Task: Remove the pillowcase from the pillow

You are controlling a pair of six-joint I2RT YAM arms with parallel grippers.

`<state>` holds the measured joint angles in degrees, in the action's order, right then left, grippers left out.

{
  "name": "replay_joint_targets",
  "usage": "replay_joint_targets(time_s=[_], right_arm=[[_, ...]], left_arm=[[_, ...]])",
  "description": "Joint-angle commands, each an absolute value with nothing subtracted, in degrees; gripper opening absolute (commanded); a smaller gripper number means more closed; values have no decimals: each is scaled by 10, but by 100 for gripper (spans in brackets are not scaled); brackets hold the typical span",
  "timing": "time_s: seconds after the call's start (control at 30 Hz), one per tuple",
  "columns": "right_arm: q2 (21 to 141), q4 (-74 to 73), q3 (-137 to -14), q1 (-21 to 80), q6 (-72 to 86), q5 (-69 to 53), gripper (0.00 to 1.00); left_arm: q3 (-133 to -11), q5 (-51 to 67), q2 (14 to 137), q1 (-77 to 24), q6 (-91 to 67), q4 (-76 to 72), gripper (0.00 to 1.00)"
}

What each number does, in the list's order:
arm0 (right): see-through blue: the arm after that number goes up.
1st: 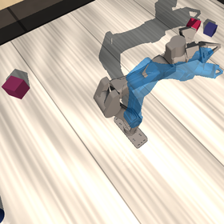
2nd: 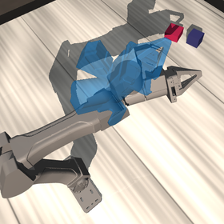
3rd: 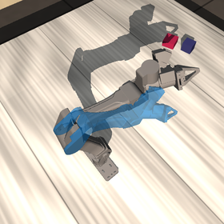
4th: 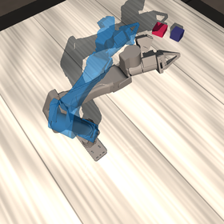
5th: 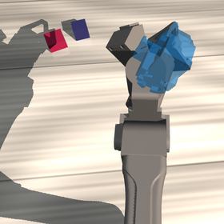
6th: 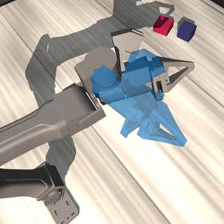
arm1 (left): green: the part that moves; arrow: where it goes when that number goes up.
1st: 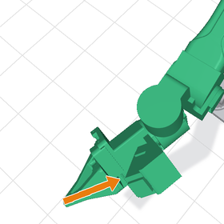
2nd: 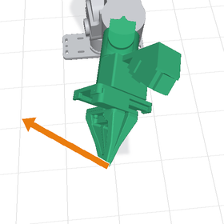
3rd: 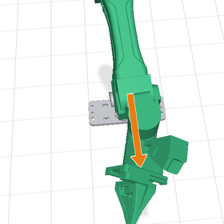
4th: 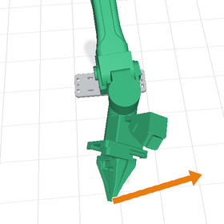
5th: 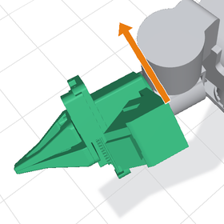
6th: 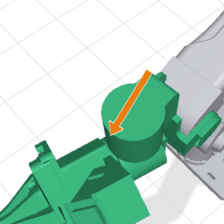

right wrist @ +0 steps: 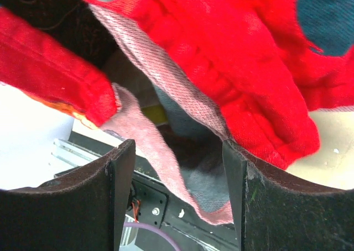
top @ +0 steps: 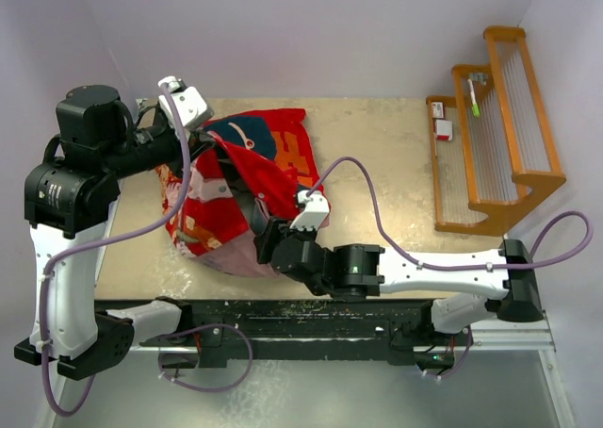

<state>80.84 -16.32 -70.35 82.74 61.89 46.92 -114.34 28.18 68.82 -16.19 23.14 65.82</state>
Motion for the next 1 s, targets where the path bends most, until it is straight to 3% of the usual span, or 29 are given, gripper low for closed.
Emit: replay_joint_targets(time_s=[0.0,0.33,0.6,0.97], right_arm=[[776,-150,-675,820,636,477,67],[799,-78,-671,791,600,430,71],[891,-71,-798,754,559,445,64],[833,-34,-750,725,570,463,58]], left_arm=[[-1172,294,679,-158,233,620,0],[-1175,295,682,-158,226,619,0],[-1202,301,693,-158,217,633,0],[-1186,302,678,-158,237,642,0]])
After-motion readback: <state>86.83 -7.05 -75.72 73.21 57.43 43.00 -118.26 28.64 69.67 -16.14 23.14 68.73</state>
